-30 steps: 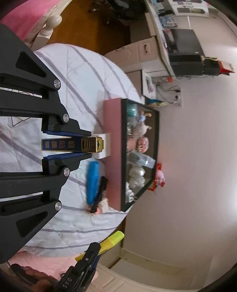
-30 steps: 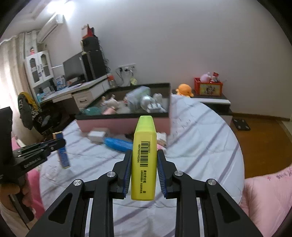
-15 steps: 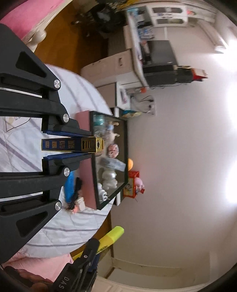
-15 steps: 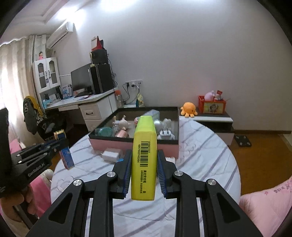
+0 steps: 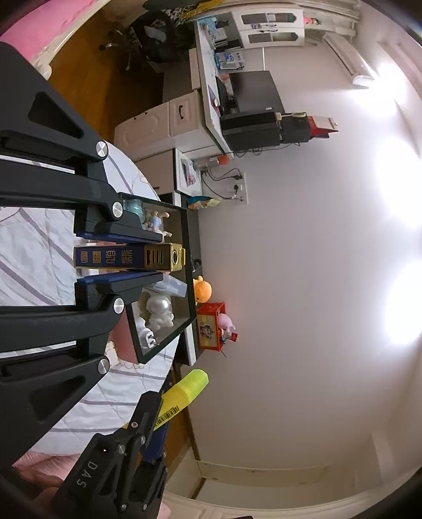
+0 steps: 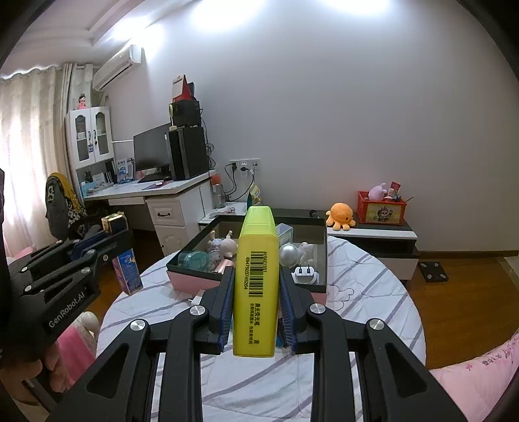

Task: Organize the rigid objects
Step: 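Lift the yellow highlighter and blue-and-gold box and carry both over the pink box, then lower both held items into the pink box and open both grippers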

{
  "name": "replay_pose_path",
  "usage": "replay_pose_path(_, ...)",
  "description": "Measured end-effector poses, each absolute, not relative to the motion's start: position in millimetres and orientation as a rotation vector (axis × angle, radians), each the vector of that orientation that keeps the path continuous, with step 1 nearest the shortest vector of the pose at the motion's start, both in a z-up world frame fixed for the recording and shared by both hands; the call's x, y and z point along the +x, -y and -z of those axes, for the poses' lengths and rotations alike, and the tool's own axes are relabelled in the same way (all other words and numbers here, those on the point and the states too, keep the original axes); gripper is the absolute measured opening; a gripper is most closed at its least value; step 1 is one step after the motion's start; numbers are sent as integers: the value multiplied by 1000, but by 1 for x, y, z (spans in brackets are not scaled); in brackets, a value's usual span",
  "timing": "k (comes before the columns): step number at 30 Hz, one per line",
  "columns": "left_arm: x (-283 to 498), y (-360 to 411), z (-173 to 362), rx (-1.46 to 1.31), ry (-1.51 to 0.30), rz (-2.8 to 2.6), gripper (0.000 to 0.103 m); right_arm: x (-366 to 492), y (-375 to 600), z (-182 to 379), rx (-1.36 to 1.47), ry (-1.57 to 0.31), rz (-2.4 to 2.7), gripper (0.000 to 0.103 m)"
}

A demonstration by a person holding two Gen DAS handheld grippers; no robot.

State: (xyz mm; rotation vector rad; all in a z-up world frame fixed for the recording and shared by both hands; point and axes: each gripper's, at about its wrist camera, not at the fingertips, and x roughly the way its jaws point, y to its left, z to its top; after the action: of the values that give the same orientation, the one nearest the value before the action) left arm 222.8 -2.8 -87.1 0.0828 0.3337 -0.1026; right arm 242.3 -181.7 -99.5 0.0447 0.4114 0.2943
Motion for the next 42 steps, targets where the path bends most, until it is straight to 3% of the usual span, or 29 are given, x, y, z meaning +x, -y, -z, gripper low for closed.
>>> replay_pose_path(13,292,14,94,119,-382,116,15,303,185,107,46,-458,-287,27)
replay_pose_path(25,405,18,135,134,-562,141,15,400,174,156,22,-654,-304,27)
replay_pose_path(33,430,21,153,145,-608,129,16,413,157,169,-17,-690,-323,27)
replay_pose_path(35,428,20,152,135,-601,127,22,411,157,168,-6,-693,-338,28)
replay_pose_path(37,423,17,149,122,-592,134,53,408,158,165,2,-697,-330,29)
replay_pose_path(39,412,14,141,116,-565,134,71,403,160,161,16,-693,-330,36)
replay_pose_path(42,392,6,126,81,-532,141,76,387,166,148,34,-663,-323,57)
